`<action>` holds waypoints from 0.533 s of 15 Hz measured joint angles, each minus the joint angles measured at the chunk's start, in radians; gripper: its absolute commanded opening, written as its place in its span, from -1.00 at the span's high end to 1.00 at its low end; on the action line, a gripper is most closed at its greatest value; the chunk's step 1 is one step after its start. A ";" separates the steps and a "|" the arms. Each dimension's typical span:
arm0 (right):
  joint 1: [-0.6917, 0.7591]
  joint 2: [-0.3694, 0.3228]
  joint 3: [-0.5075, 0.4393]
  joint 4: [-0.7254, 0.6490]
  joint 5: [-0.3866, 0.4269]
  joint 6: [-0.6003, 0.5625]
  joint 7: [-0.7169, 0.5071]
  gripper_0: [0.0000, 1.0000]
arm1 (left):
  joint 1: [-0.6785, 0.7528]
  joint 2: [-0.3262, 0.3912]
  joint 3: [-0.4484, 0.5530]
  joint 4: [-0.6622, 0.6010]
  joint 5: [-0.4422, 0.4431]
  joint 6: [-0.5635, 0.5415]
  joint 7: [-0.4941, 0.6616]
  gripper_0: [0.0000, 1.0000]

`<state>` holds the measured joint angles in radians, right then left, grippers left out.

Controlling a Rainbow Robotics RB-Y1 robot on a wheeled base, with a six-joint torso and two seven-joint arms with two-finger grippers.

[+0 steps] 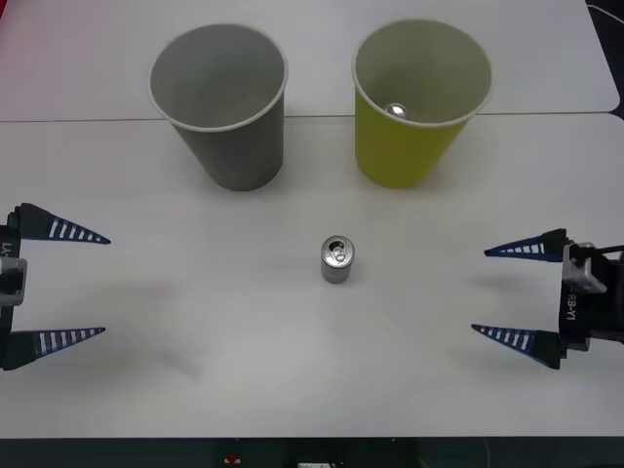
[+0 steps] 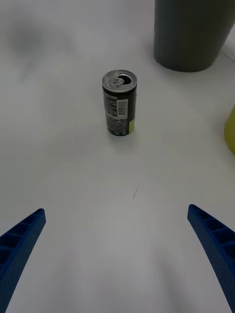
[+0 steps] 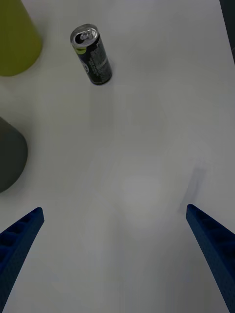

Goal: Put the can into the green bin and the plastic bottle into the gray bin

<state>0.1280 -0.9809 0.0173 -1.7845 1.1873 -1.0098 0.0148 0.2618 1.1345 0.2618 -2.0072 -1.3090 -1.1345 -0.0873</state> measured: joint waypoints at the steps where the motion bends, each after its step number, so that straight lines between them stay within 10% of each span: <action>1: -0.010 0.019 0.008 0.014 0.000 0.004 0.006 -1.00 | 0.000 0.000 0.000 0.000 0.000 0.000 0.000 -1.00; 8: -0.096 0.182 0.074 0.136 -0.003 0.015 0.047 -1.00 | 0.000 0.000 0.000 0.000 0.000 0.000 0.000 -1.00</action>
<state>0.0325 -0.7985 0.0910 -1.6483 1.1845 -0.9950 0.0619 0.2618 1.1345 0.2618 -2.0071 -1.3090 -1.1345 -0.0873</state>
